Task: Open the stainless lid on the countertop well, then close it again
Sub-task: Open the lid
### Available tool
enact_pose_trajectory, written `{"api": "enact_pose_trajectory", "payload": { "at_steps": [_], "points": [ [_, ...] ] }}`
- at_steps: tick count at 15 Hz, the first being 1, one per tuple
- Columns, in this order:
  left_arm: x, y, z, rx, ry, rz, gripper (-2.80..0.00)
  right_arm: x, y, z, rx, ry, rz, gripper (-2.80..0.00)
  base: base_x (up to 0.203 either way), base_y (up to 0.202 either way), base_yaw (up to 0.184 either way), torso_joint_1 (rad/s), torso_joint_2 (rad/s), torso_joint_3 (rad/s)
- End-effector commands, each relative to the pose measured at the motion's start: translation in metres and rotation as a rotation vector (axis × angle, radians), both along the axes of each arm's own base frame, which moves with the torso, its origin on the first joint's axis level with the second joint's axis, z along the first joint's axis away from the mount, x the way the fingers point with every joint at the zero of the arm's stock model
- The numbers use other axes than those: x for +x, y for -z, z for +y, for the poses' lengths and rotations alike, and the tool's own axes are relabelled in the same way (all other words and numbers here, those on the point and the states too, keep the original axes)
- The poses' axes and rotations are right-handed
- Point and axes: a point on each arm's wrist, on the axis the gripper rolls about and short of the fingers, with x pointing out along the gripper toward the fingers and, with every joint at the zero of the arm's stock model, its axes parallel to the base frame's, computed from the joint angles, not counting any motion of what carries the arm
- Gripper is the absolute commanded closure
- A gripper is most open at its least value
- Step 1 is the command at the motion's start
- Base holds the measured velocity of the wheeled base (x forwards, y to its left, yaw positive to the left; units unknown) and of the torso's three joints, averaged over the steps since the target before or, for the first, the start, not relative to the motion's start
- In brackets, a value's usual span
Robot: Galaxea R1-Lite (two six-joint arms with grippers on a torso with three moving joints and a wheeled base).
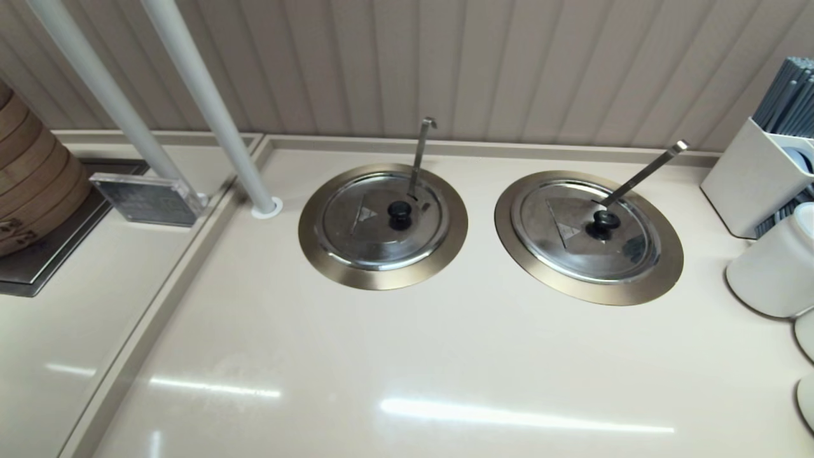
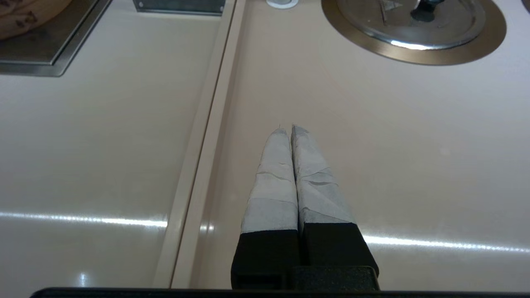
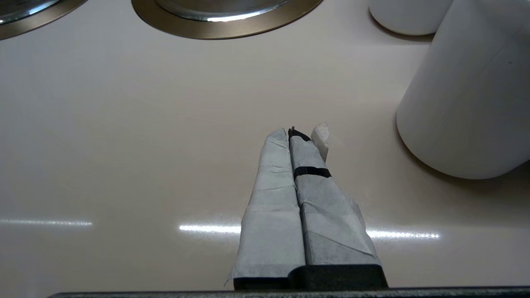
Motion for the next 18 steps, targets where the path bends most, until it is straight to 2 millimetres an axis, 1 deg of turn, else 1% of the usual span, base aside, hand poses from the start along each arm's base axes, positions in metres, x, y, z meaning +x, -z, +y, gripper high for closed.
{"api": "enact_pose_trajectory", "payload": {
  "at_steps": [1,3,6,8,10,11,12,14,15,16,18],
  "points": [
    [0.01,-0.022,0.0,0.0,0.003,0.046,0.0,0.0,0.001,0.0,0.0,0.0,0.004,0.0,0.0,0.0,0.0,0.0,0.0,0.0],
    [0.024,-0.045,0.0,-0.005,0.006,0.092,0.0,0.0,0.001,0.0,0.0,0.0,0.004,0.0,0.0,0.0,0.0,0.0,0.0,0.0],
    [0.055,-0.077,0.0,-0.019,0.008,0.175,0.0,0.0,0.001,0.0,0.0,0.0,0.004,0.0,0.0,0.0,0.0,0.0,0.0,0.0],
    [0.085,-0.102,0.0,-0.027,0.009,0.238,0.0,0.0,0.001,0.0,0.0,0.0,0.004,0.0,0.0,0.0,0.0,0.0,0.0,0.0],
    [0.124,-0.133,-0.003,-0.044,0.039,0.273,0.0,0.0,0.001,0.0,0.0,0.0,0.004,0.0,0.0,0.0,0.0,0.0,0.0,0.0],
    [0.142,-0.141,-0.007,-0.05,0.07,0.294,0.0,0.0,0.001,0.0,0.0,0.0,0.004,0.0,0.0,0.0,0.0,0.0,0.0,0.0],
    [0.163,-0.148,-0.015,-0.055,0.117,0.323,-2.8,0.0,0.001,0.0,0.0,0.0,0.004,0.0,0.0,0.0,0.0,0.0,0.0,0.0],
    [0.204,-0.159,-0.035,-0.059,0.188,0.352,-2.8,0.0,0.001,0.0,0.0,0.0,0.004,0.0,0.0,0.0,0.0,0.0,0.0,0.0],
    [0.228,-0.162,-0.045,-0.056,0.204,0.362,-2.8,0.0,0.001,0.0,0.0,0.0,0.004,0.0,0.0,0.0,0.0,0.0,0.0,0.0],
    [0.254,-0.162,-0.055,-0.048,0.204,0.37,-2.8,0.0,0.001,0.0,0.0,0.0,0.004,0.0,0.0,0.0,0.0,0.0,0.0,0.0],
    [0.299,-0.164,-0.072,-0.024,0.19,0.35,-2.8,0.0,0.001,0.0,0.0,0.0,0.004,0.0,0.0,0.0,0.0,0.0,0.0,0.0]
  ]
}}
